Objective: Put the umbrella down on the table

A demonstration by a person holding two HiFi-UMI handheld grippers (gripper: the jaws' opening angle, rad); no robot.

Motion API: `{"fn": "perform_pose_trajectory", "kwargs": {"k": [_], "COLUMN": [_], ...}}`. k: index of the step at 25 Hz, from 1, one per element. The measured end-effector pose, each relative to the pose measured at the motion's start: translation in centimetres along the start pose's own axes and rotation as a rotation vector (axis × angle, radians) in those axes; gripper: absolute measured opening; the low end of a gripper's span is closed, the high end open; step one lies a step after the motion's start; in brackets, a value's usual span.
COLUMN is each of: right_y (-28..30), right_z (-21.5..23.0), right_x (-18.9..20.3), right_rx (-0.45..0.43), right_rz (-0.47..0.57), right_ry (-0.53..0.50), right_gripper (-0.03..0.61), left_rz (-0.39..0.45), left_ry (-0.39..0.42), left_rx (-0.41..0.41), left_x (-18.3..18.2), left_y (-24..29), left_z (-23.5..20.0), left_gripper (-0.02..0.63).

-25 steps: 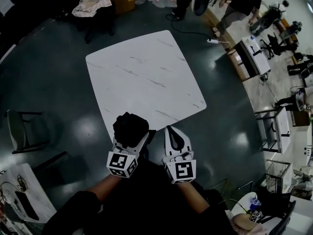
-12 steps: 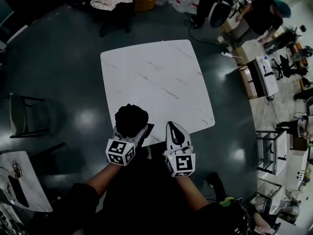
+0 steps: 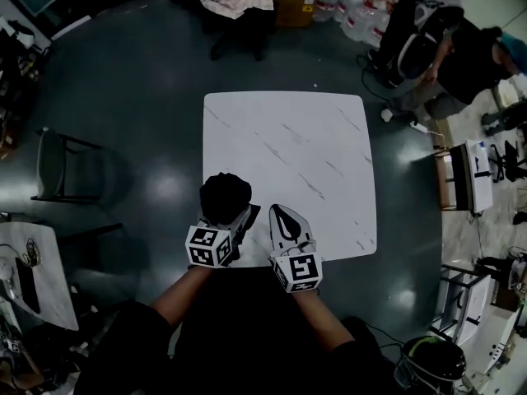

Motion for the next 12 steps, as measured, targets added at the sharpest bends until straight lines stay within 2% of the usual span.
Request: {"fn": "perform_pose_trajectory", "kwargs": {"k": [5, 12], "right_y": [3.5, 6.2], "right_z": [1.5, 4.6], "right_x": [1.1, 2.2], "right_rx": [-0.075, -0.101], "right_rz": [-0.033, -0.056], "right_ry": [0.015, 0.029], "right_gripper": [0.017, 0.017], "left_rz": [-0.053, -0.142], "left_ry": [-0.043, -0.108], "left_rx": [-0.081, -0.170], "left_x": [0.3, 1.5], "left_y": [3.6, 8.6], "left_z": [-2.5, -5.0], "left_gripper": [0.364, 0.364]}}
Point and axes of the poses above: the fingertips, and each gripper's own axes: y forward along the fingers, z to its right, x out of its underside, the point moved 3 cm from there along -y, backward along the fingers, and after that the axes turned 7 degrees about -x, right-handed, at the moved point
